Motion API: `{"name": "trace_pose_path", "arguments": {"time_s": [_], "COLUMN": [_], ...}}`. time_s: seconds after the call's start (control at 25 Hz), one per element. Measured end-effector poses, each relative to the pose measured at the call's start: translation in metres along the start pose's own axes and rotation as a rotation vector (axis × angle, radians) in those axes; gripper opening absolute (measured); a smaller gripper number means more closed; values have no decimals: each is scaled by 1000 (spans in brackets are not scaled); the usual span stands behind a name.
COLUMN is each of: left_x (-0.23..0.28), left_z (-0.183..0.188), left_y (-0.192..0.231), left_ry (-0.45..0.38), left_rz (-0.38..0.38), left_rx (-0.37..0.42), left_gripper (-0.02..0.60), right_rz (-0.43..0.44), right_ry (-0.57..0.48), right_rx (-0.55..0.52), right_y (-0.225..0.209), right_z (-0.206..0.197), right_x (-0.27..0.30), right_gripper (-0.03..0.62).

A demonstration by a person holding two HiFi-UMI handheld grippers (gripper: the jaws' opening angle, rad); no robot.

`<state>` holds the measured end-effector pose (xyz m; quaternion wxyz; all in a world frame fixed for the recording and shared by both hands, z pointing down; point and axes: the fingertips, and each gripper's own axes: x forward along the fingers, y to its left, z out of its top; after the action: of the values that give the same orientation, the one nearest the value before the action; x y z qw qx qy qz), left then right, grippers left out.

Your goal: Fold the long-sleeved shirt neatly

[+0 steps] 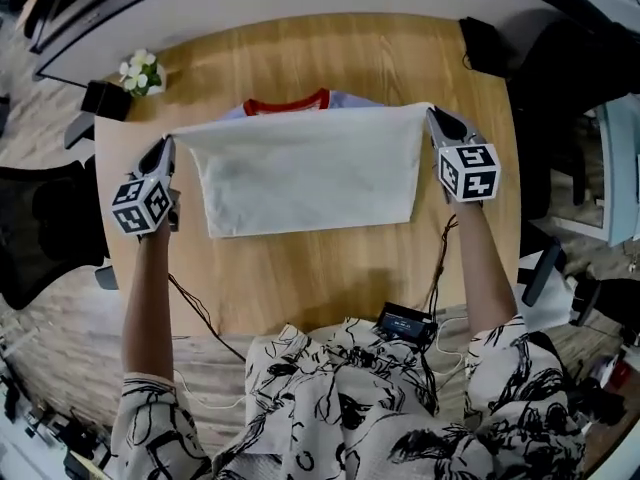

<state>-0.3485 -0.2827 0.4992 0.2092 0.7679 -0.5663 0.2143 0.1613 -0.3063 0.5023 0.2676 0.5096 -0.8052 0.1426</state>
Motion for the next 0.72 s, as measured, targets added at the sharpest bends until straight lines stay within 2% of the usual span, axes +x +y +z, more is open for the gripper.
{"name": "trace_pose_path", "arguments": {"time_s": [0.32, 0.52, 0.72], "left_x": [82, 111, 120], "left_z": [-36, -57, -69], "left_y": [20, 27, 28], "left_ry": [153, 303, 337], "left_rz": [-45, -12, -16], "left_rx": [10, 131, 183], "left_gripper": [18, 20, 24], "right_rz": [-41, -48, -46], "right_ry": [197, 245, 282], "right_rx": [-71, -120, -163], "right_y": [-12, -11, -8], "right_z": [-42, -60, -75], "right_x": [75, 95, 104], "right_gripper": [25, 28, 29]}}
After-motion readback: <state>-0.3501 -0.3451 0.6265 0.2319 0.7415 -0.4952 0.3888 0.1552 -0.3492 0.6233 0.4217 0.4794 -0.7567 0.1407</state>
